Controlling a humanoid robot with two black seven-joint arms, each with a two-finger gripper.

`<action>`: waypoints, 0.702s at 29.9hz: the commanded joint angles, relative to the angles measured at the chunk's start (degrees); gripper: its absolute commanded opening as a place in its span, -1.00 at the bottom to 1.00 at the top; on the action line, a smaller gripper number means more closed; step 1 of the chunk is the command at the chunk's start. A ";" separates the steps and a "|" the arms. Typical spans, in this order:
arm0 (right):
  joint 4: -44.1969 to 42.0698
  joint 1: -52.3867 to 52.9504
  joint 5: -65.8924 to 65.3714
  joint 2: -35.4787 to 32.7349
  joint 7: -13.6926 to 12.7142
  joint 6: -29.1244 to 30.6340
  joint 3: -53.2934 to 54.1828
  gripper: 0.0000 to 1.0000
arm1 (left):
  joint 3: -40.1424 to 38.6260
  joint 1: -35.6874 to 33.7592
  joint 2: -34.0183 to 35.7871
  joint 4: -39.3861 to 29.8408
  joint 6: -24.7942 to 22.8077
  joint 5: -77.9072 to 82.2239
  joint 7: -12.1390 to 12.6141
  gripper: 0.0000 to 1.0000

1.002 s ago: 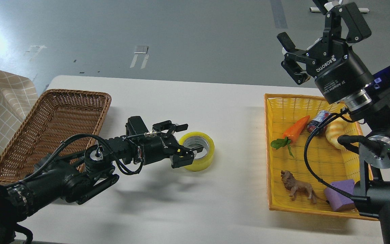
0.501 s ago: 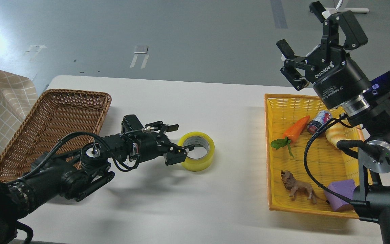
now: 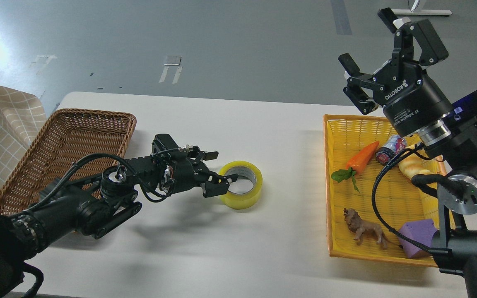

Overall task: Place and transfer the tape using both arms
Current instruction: 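Grasp the tape roll's rim with the left gripper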

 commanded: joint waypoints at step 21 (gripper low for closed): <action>-0.54 -2.51 -0.09 0.00 0.17 -0.01 0.12 1.00 | 3.52 -1.61 -0.53 0.09 -5.05 -2.28 0.47 -0.08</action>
